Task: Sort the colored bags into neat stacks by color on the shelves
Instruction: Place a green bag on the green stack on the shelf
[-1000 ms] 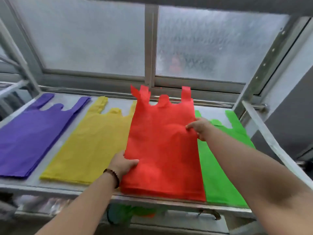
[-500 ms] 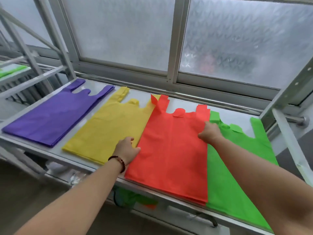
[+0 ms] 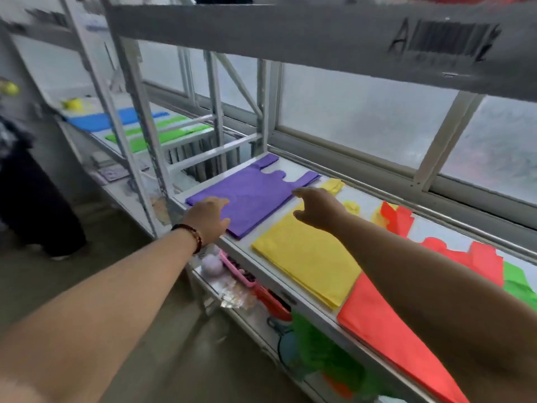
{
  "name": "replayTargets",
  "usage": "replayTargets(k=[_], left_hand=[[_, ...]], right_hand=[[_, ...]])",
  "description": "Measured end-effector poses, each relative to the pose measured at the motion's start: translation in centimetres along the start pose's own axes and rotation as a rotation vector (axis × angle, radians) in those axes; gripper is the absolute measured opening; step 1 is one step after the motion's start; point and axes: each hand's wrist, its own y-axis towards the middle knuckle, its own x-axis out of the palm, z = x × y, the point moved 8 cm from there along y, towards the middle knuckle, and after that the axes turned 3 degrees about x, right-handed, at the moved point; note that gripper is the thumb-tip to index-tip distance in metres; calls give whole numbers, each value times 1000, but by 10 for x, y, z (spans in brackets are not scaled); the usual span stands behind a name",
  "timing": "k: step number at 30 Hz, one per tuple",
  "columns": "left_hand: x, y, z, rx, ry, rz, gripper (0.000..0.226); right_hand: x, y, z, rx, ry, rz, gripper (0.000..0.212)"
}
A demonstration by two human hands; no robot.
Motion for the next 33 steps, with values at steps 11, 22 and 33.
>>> replayTargets(k=[11, 22, 33], left_hand=[[-149, -70, -280, -245, 77, 180, 49], [-178, -50, -493, -396, 4, 173, 46], [-202, 159, -646, -328, 8, 106, 44]], right_hand=[[41, 85, -341, -282, 162, 20, 51], [118, 199, -515, -306, 208, -64, 50], [169, 431, -605, -268, 187, -61, 52]])
